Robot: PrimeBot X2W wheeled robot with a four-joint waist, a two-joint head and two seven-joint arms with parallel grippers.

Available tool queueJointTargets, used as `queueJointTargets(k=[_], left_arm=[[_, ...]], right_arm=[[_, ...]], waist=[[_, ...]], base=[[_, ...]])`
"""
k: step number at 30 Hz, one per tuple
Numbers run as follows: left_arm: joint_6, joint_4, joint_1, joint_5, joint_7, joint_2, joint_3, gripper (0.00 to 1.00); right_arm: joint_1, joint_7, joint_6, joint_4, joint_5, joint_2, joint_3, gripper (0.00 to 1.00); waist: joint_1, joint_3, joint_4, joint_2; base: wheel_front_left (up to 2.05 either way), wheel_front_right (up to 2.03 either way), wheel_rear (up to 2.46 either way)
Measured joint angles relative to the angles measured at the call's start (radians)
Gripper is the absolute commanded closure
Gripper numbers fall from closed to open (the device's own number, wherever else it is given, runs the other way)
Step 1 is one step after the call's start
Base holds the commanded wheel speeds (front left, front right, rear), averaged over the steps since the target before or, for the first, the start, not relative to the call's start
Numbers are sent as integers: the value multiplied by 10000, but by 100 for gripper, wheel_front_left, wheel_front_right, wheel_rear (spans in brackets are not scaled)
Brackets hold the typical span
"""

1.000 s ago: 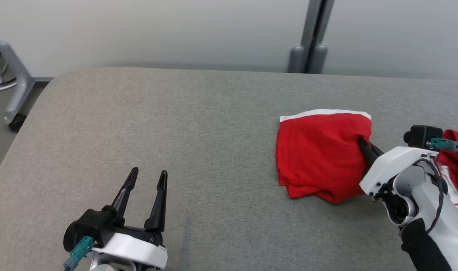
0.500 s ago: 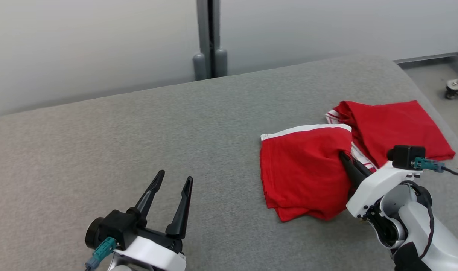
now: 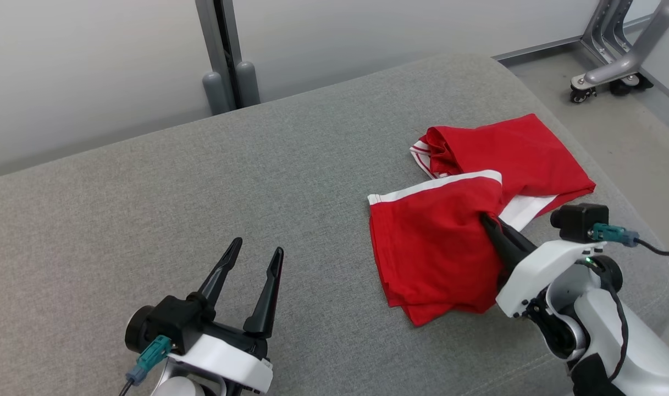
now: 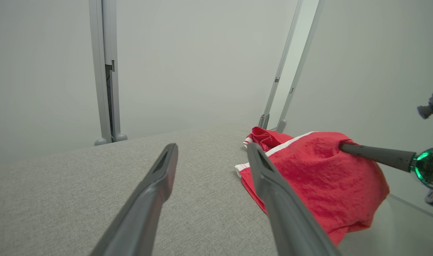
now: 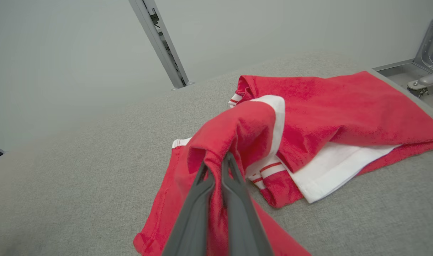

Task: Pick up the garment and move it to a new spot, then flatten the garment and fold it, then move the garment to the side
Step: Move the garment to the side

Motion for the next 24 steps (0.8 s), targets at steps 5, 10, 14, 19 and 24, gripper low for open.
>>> queueJointTargets(k=[5, 10, 14, 19, 24], left_arm=[[-2, 38, -56, 104, 0, 8, -17, 0], [-27, 56, -319, 167, 0, 71, -84, 0], [-29, 88, -503, 190, 0, 140, -136, 0], [-29, 127, -698, 224, -2, 257, -207, 0], [-29, 140, -862, 234, 0, 359, -221, 0]], right_arm=[[-822, 4, 0, -180, -213, -418, 560, 100], [-1866, 48, 0, -186, -40, -1047, 1235, 100], [-2648, 21, 0, -46, 380, -1691, 1647, 100], [-3396, -29, 0, 796, 577, -2522, 1898, 100], [-3864, -228, 2, 1739, 775, -2838, 1960, 100]], waist=[[0, 280, 108, 0], [0, 707, 321, 0], [0, 1079, 555, 0], [0, 1533, 830, 0], [0, 1889, 1014, 0]], base=[[0, 0, 0], [0, 0, 0], [0, 0, 0], [0, 0, 0], [0, 0, 0]])
